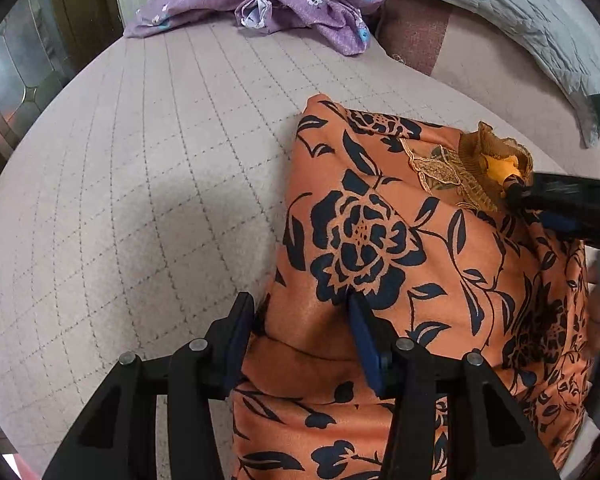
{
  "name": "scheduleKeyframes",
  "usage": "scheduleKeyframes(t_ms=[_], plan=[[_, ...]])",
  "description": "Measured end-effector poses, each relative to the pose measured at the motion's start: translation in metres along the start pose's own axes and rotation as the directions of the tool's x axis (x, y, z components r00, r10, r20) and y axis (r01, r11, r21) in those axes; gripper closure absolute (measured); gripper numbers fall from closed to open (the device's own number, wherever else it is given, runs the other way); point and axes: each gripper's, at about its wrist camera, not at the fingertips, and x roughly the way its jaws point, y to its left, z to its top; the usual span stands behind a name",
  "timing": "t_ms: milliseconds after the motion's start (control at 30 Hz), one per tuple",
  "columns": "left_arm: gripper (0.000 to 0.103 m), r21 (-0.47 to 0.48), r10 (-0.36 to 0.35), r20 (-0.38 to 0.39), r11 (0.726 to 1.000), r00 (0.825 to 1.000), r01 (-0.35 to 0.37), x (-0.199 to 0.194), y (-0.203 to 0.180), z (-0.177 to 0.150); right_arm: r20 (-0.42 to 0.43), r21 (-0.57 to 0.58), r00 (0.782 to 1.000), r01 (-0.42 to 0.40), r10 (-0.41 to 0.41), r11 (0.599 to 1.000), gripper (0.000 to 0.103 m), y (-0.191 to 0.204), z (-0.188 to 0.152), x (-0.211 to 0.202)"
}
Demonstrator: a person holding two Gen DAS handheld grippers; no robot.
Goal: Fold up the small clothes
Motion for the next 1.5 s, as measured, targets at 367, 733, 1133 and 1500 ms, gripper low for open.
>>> scheduleKeyframes(t_ms=[367, 733, 1133, 1500], plan=[[0.051, 0.000, 0.019, 0.006, 1.000, 1.000, -0.019, 0.002, 0.000, -0.006, 0.151, 0.013, 0.984, -0.099, 0.096, 0.995, 0.090, -0.043, -0.025, -0.058], [0.045, 0.058, 0.121, 0.074, 0.990, 0.990, -0.126, -0.009, -0.023, -0.036, 0.284, 0.223, 0.930, -0.299, 0.231, 0.928, 0.090, -0.182, -0.129, -0.112], [0.045, 0.122, 0.206, 0.168, 0.966, 0.964, -0.227, -0.039, -0.058, -0.075, 0.379, 0.436, 0.860, -0.491, 0.341, 0.754, 0.025, -0.249, -0.181, -0.088], [0.045, 0.099, 0.240, 0.211, 0.959, 0.948, -0.265, -0.044, -0.054, -0.068, 0.299, 0.357, 0.898, -0.419, 0.323, 0.835, 0.066, -0.234, -0.119, -0.032]])
